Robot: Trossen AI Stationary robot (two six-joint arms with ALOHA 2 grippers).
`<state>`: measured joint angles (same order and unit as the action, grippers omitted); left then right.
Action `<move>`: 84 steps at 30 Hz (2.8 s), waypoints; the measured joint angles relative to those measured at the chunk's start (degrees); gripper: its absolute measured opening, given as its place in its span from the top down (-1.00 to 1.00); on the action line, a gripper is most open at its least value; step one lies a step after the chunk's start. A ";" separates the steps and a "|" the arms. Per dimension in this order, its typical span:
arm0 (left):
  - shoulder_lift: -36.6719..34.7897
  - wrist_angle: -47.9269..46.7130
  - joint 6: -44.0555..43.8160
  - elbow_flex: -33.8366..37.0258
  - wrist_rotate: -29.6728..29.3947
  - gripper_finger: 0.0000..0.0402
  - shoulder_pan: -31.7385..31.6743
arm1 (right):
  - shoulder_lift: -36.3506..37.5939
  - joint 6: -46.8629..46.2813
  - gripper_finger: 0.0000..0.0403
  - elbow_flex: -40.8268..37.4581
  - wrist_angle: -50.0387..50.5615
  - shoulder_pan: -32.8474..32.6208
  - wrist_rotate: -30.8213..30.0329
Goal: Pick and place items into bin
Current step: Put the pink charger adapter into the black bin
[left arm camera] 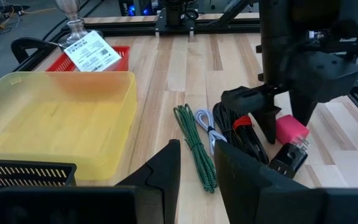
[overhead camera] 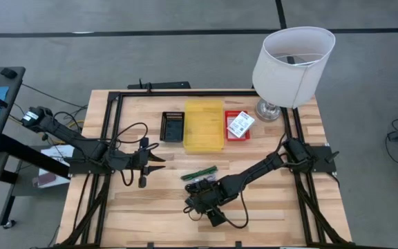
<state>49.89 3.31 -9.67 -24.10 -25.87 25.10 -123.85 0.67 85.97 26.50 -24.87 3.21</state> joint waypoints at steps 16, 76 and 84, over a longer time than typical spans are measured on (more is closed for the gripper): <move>0.02 0.04 -0.02 0.00 0.00 0.54 -0.01 | 0.22 -3.28 0.29 0.00 0.39 0.38 1.45; 0.01 1.07 4.39 0.00 -0.42 0.54 0.00 | 0.24 -3.04 0.26 16.34 21.90 2.46 1.22; 0.00 2.00 4.48 0.00 -0.47 0.54 -0.02 | 0.24 -0.21 0.24 21.77 26.79 5.07 1.15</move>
<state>49.89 5.31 -5.19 -24.10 -26.34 25.08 -123.61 0.47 107.74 53.29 -19.80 4.36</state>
